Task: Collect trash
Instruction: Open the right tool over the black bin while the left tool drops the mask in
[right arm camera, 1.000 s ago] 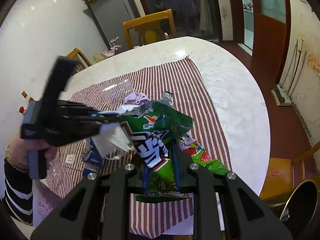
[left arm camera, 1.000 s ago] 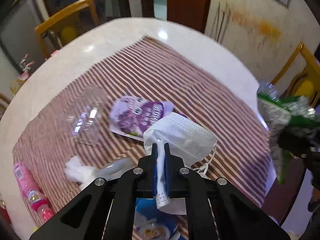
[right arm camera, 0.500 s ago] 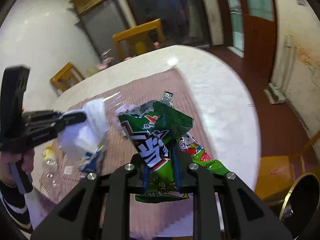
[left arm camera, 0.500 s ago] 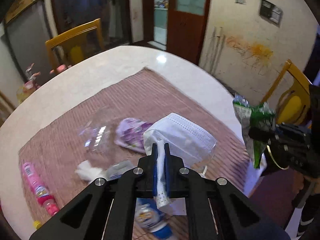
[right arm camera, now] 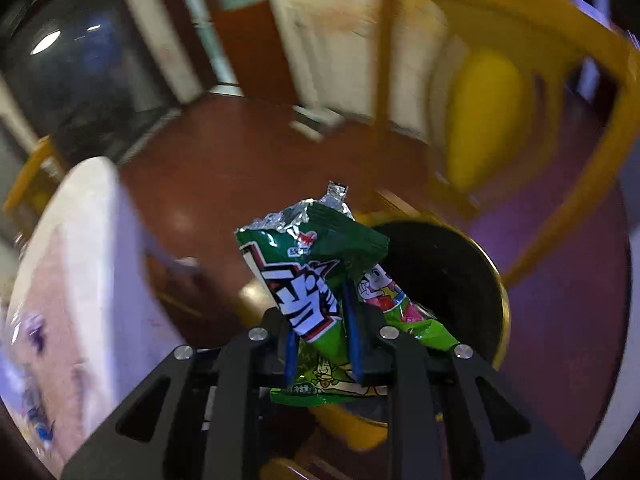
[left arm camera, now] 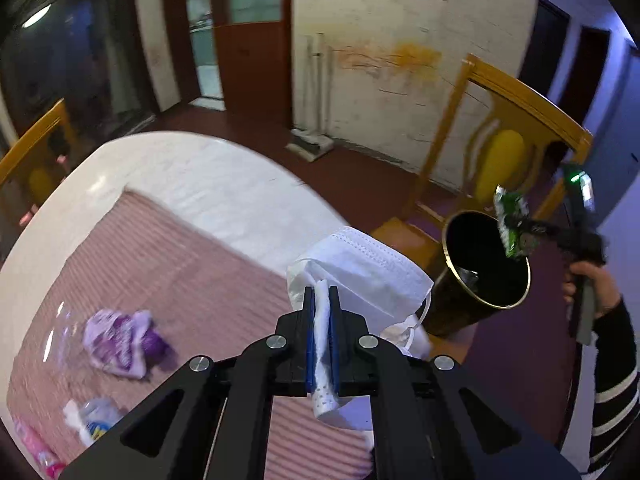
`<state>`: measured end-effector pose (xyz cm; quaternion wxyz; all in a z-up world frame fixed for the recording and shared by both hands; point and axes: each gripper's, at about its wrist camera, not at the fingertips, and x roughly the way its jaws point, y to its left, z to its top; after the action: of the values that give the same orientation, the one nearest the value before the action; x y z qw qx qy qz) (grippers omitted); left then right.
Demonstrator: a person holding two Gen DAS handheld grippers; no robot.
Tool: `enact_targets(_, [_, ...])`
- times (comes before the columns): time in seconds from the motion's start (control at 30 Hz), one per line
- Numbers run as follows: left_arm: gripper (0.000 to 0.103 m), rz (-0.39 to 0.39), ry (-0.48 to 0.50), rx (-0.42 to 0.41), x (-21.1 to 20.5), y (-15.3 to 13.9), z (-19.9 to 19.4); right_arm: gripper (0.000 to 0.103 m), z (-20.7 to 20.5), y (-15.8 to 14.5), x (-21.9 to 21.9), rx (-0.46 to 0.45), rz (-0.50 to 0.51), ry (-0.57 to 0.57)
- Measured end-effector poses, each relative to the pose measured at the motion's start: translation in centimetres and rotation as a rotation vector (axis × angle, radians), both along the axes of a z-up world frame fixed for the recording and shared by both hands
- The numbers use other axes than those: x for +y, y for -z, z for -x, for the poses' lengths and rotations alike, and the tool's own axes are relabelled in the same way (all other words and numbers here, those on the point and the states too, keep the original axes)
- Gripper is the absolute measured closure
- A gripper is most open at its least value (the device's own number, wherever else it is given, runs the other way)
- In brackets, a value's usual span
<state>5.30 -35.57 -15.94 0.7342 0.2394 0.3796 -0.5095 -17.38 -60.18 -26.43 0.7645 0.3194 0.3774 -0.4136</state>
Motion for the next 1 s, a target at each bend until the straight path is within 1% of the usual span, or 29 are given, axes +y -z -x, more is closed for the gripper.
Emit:
enact_targets(0.07, [0.098, -0.002, 0.027, 0.003, -1.4, 0.2, 0.9, 0.06, 1.6, 3.0, -1.6, 0.02, -0.06, 0.048])
enact_targets(0.1, [0.098, -0.003, 0.043, 0.003, -2.3, 0.3, 1.5, 0.042, 2.1, 4.3, -2.3, 0.04, -0.087, 0.066])
enact_targets(0.13, [0.098, -0.003, 0.058, 0.004, -3.2, 0.4, 2.2, 0.04, 2.6, 4.9, -2.9, 0.048, -0.098, 0.082])
enact_targets(0.17, [0.098, -0.002, 0.074, 0.006, -4.0, 0.4, 2.7, 0.04, 3.1, 5.4, -3.4, 0.05, -0.11, 0.101])
enact_targets(0.23, [0.098, -0.002, 0.118, 0.007, -5.8, 0.8, 4.3, 0.036, 4.1, 6.1, -4.0, 0.026, -0.141, 0.124])
enact_targets(0.3, [0.098, -0.007, 0.165, -0.008, -7.8, 1.1, 6.2, 0.034, 5.4, 5.7, -4.5, -0.016, -0.135, 0.151])
enact_targets(0.37, [0.098, -0.012, 0.208, -0.035, -9.8, 1.6, 8.1, 0.034, 6.4, 5.0, -4.8, -0.037, -0.117, 0.174])
enact_targets(0.47, [0.098, -0.023, 0.295, -0.035, -13.6, 2.6, 11.2, 0.034, 9.0, 3.9, -5.2, -0.084, -0.091, 0.22])
enact_targets(0.53, [0.098, -0.027, 0.351, -0.03, -16.7, 3.8, 13.8, 0.034, 10.9, 3.4, -5.4, -0.117, -0.078, 0.254])
enact_targets(0.6, [0.098, -0.042, 0.374, -0.016, -19.5, 5.5, 15.8, 0.034, 12.4, 2.8, -5.2, -0.137, -0.057, 0.285])
enact_targets(0.67, [0.098, -0.072, 0.386, 0.0, -22.3, 8.0, 17.5, 0.034, 12.8, 2.5, -4.8, -0.148, -0.047, 0.308])
enact_targets(0.7, [0.098, -0.105, 0.385, 0.019, -23.9, 9.9, 18.4, 0.034, 13.7, 2.3, -4.9, -0.16, -0.044, 0.321])
enact_targets(0.73, [0.098, -0.123, 0.382, 0.036, -24.7, 11.0, 18.7, 0.034, 13.9, 2.4, -4.8, -0.165, -0.044, 0.329])
enact_targets(0.77, [0.092, -0.142, 0.367, 0.056, -25.6, 12.5, 19.0, 0.034, 14.4, 2.3, -4.8, -0.168, -0.043, 0.334])
enact_targets(0.8, [0.067, -0.154, 0.35, 0.072, -26.0, 13.2, 19.1, 0.033, 14.6, 2.3, -4.7, -0.169, -0.041, 0.339])
enact_targets(0.83, [0.045, -0.174, 0.321, 0.082, -26.2, 14.0, 19.1, 0.03, 14.9, 2.2, -4.6, -0.168, -0.036, 0.344])
enact_targets(0.87, [0.006, -0.192, 0.294, 0.076, -26.2, 14.5, 19.0, 0.028, 15.1, 2.1, -4.4, -0.164, -0.03, 0.347])
enact_targets(0.9, [0.006, -0.204, 0.262, 0.064, -26.2, 14.9, 18.9, 0.025, 15.2, 2.1, -4.3, -0.155, -0.022, 0.353])
enact_targets(1.0, [0.006, -0.236, 0.262, 0.105, -25.8, 15.6, 18.2, 0.024, 15.5, 2.4, -4.1, -0.151, -0.018, 0.367])
